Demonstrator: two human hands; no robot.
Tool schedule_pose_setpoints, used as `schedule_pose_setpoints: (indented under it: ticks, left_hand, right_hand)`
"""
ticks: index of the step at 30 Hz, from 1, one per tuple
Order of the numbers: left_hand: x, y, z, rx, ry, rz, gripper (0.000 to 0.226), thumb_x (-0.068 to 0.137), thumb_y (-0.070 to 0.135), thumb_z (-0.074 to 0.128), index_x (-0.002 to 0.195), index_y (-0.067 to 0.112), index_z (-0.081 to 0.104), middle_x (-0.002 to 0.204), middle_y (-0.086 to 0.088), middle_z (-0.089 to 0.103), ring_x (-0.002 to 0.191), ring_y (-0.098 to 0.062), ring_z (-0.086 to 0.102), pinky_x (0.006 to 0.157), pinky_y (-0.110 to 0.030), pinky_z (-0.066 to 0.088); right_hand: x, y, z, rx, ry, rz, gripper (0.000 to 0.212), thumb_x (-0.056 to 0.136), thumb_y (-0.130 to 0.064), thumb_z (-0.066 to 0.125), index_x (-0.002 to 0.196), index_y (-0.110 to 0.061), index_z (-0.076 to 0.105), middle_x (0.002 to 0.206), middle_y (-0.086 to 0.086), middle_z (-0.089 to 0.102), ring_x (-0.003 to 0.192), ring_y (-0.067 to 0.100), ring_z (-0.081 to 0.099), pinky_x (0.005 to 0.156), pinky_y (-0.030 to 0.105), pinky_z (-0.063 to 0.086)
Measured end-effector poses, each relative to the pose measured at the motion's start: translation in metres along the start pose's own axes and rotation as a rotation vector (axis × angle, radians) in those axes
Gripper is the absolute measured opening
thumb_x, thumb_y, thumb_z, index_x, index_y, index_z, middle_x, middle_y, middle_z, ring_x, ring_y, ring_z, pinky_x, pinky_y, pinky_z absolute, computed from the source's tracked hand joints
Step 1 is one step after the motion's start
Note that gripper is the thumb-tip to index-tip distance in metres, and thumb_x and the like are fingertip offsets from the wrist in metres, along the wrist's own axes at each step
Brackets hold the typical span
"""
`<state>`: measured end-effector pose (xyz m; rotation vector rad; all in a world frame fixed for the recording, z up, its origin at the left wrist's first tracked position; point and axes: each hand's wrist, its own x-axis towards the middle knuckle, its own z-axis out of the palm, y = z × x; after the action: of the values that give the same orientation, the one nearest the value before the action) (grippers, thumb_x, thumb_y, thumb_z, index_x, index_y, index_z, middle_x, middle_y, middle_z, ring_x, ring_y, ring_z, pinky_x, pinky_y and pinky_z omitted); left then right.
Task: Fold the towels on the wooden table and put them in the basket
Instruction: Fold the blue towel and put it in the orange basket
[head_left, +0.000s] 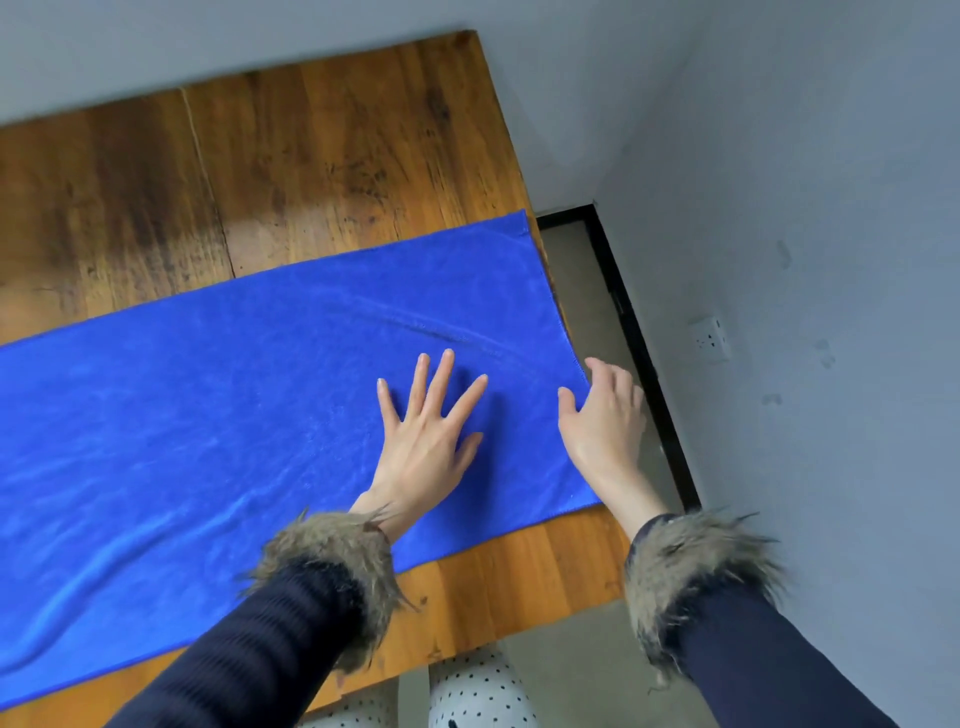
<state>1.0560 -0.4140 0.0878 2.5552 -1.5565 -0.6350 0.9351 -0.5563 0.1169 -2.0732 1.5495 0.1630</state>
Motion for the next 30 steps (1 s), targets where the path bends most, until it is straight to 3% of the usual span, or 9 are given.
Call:
schedule_pose_setpoints:
  ticks: [3,7,13,18,24,30]
  left_hand:
    - [-0.027,-0.026,-0.003,-0.008,0.065,-0.160,0.061,0.087,0.026,0.058,0.142,0.025,0.032,0.155,-0.013,0.018,0.142,-0.037,0.012,0.100,-0.073,0.013]
    - [-0.073,-0.078,-0.010,-0.194,0.114,-0.442,0.056,0.093,0.020,0.050,0.144,0.022,0.029,0.157,-0.010,0.009,0.145,-0.031,0.000,0.108,-0.066,0.009]
    - [-0.159,-0.160,-0.020,-0.267,0.225,-0.618,0.056,0.090,0.010,0.051,0.143,0.014,0.031,0.154,-0.014,0.016,0.143,-0.034,0.009,0.113,-0.054,0.013]
    - [-0.221,-0.231,-0.024,-0.337,0.336,-0.774,0.049,0.091,0.011,0.049,0.139,0.010,0.037,0.153,-0.016,0.017,0.143,-0.032,0.012,0.115,-0.048,0.015]
    - [-0.290,-0.323,-0.017,-0.721,0.440,-1.055,0.047,0.098,0.021,0.037,0.143,0.010,0.028,0.151,-0.011,0.024,0.141,-0.022,0.019,0.113,-0.037,0.019]
    - [-0.316,-0.376,0.004,-1.220,0.290,-1.160,0.041,0.101,0.026,0.030,0.139,0.013,0.034,0.141,-0.007,0.041,0.127,-0.024,0.043,0.104,-0.038,0.037]
  right_hand:
    - [-0.021,-0.032,0.019,-0.022,-0.084,-0.184,0.047,0.096,-0.031,0.043,0.140,-0.015,0.037,0.149,0.004,0.031,0.139,0.022,0.022,0.113,0.039,0.021]
    - [-0.057,-0.091,0.055,-0.038,-0.258,-0.382,0.050,0.098,-0.034,0.037,0.145,-0.020,0.028,0.156,0.002,0.018,0.145,0.020,0.006,0.117,0.043,0.005]
    - [-0.119,-0.155,0.108,-0.143,-0.487,-0.533,0.054,0.099,-0.036,0.033,0.148,-0.024,0.015,0.158,0.000,0.005,0.145,0.018,-0.005,0.118,0.046,0.000]
    - [-0.173,-0.214,0.155,-0.268,-0.532,-0.664,0.056,0.099,-0.038,0.032,0.149,-0.026,0.010,0.158,0.000,-0.001,0.145,0.020,-0.009,0.117,0.049,-0.002]
    - [-0.239,-0.287,0.221,-0.456,-0.520,-0.875,0.061,0.098,-0.038,0.036,0.149,-0.029,0.005,0.157,0.000,-0.012,0.144,0.024,-0.016,0.112,0.060,0.000]
    - [-0.256,-0.309,0.258,-0.617,-0.484,-0.820,0.079,0.090,-0.049,0.049,0.148,-0.033,-0.003,0.155,0.000,-0.022,0.141,0.028,-0.023,0.110,0.064,0.002]
